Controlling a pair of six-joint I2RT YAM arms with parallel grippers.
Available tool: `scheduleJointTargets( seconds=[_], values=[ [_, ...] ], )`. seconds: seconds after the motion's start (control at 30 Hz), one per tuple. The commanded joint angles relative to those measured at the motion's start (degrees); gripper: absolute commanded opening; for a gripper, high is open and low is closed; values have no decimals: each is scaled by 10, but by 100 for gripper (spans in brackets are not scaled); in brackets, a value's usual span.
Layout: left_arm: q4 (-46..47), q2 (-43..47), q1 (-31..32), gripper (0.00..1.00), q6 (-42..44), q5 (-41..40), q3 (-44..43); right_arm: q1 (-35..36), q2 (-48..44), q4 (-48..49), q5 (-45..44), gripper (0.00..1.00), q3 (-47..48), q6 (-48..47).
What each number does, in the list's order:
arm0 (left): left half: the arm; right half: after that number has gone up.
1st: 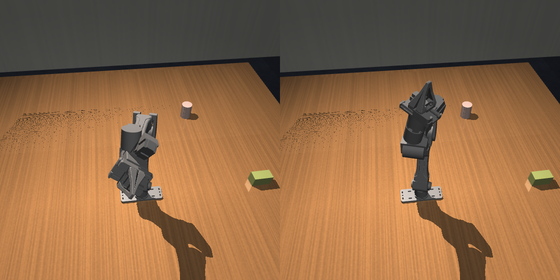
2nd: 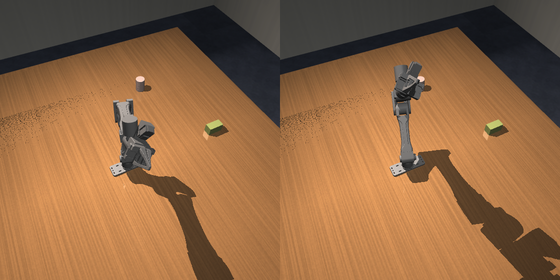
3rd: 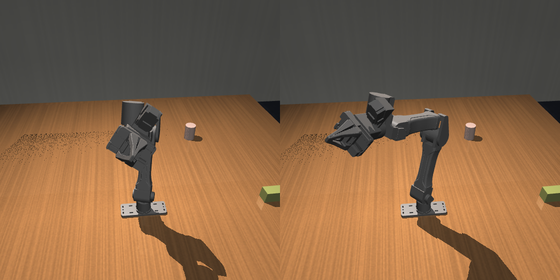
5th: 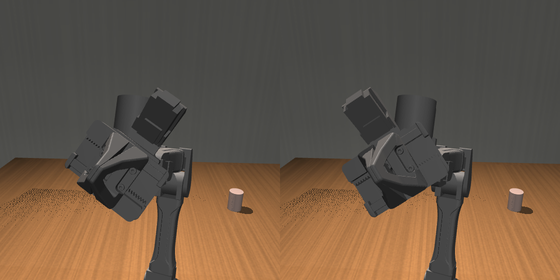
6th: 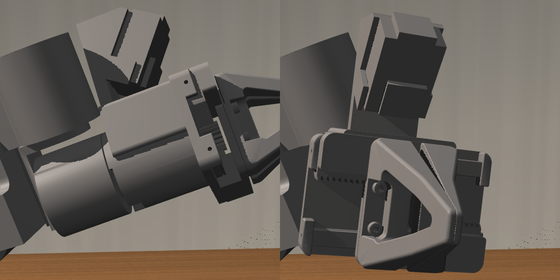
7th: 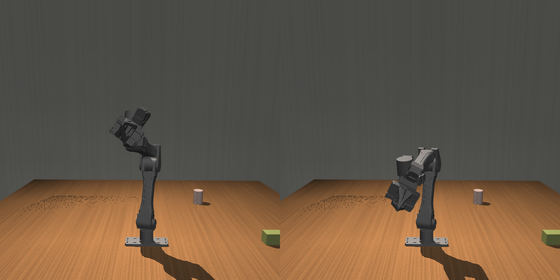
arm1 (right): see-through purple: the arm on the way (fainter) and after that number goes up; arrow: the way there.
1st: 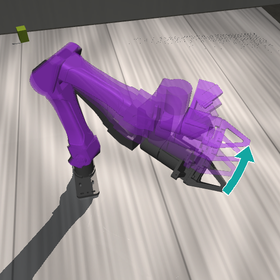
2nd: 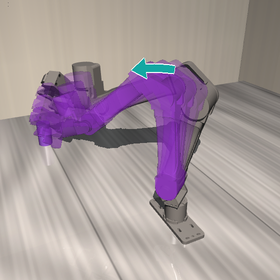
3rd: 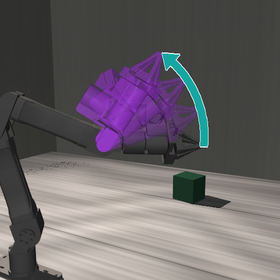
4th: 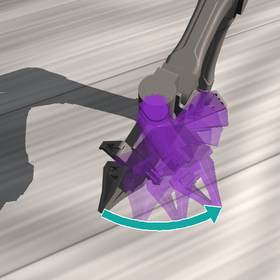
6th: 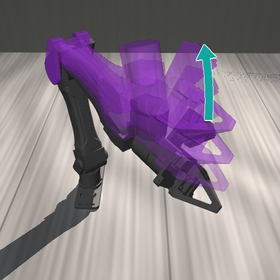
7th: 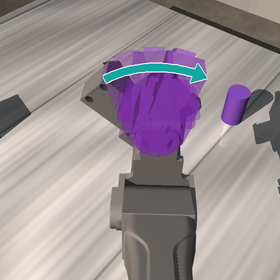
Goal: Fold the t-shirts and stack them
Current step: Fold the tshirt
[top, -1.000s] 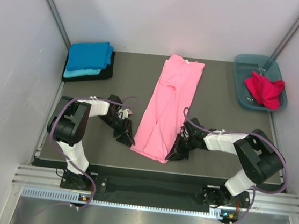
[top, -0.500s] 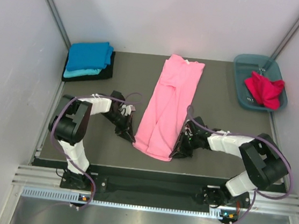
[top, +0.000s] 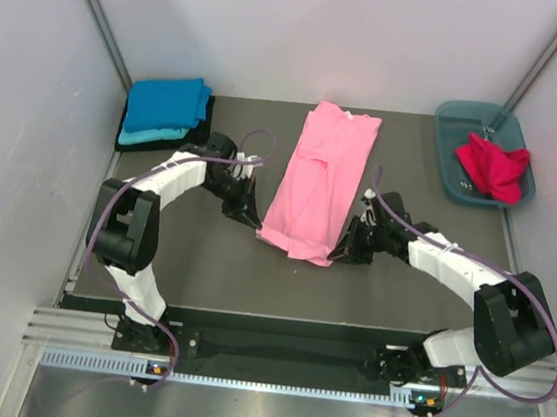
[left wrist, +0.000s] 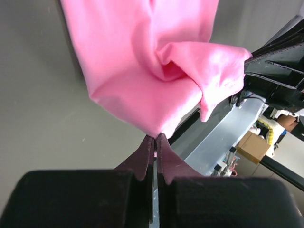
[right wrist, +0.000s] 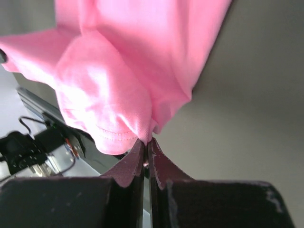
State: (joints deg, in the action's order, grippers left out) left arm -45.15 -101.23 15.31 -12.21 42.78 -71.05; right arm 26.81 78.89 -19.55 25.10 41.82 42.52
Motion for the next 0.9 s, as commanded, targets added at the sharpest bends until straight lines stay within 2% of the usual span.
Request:
scheduleJointTargets(
  seconds=[0.0,0.17,0.37,0.57,0.67,0.87],
  values=[
    [-4,-19,-3,0,17,13,-59,-30,-9,9,-6,0,47,-33],
    [3,-54,-3,0,25,3,-125,-76,27,23,-7,0,89,-46],
    [10,-142,-3,0,23,-15,-234,-113,78,56,-13,0,141,-67],
    [38,-235,-3,0,42,-27,-357,-147,145,76,-19,0,197,-80],
    [26,-294,-4,0,42,-26,-461,-156,174,93,-23,0,221,-83],
    [66,-360,-3,0,24,-17,-529,-175,231,106,-31,0,272,-98]
  ],
)
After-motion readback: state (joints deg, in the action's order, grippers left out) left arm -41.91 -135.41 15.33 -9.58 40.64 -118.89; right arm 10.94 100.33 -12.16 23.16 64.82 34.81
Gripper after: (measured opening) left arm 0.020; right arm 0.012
